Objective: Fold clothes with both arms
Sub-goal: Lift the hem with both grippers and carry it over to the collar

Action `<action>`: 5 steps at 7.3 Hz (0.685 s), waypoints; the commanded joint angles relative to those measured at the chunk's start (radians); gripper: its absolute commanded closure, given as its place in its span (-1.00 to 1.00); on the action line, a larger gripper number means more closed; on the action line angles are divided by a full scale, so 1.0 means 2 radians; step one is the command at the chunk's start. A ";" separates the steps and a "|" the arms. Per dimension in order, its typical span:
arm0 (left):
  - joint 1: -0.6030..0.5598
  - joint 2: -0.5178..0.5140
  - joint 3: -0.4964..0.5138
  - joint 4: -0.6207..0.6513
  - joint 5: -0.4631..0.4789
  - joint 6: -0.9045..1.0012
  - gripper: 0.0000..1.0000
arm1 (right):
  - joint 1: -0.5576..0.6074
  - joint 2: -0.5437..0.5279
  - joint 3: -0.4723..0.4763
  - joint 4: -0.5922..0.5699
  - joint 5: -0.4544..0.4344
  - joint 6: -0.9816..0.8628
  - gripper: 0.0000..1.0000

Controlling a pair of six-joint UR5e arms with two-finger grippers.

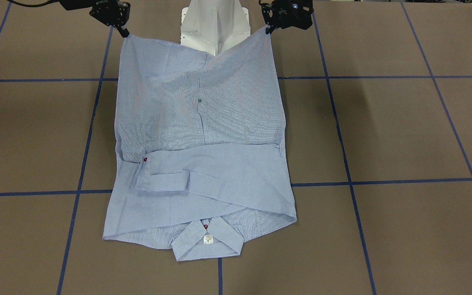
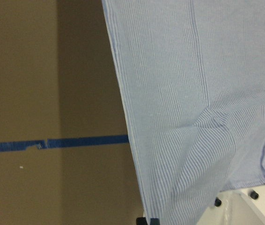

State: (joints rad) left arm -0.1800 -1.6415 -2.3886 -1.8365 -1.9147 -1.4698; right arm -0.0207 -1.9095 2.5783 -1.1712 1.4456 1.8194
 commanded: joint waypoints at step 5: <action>-0.114 -0.086 0.055 0.105 -0.006 0.002 1.00 | 0.246 0.108 -0.035 -0.080 0.174 -0.094 1.00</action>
State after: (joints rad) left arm -0.3385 -1.7294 -2.4083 -1.6302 -1.9798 -1.4693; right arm 0.3296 -1.8019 2.6301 -1.3297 1.7353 1.6778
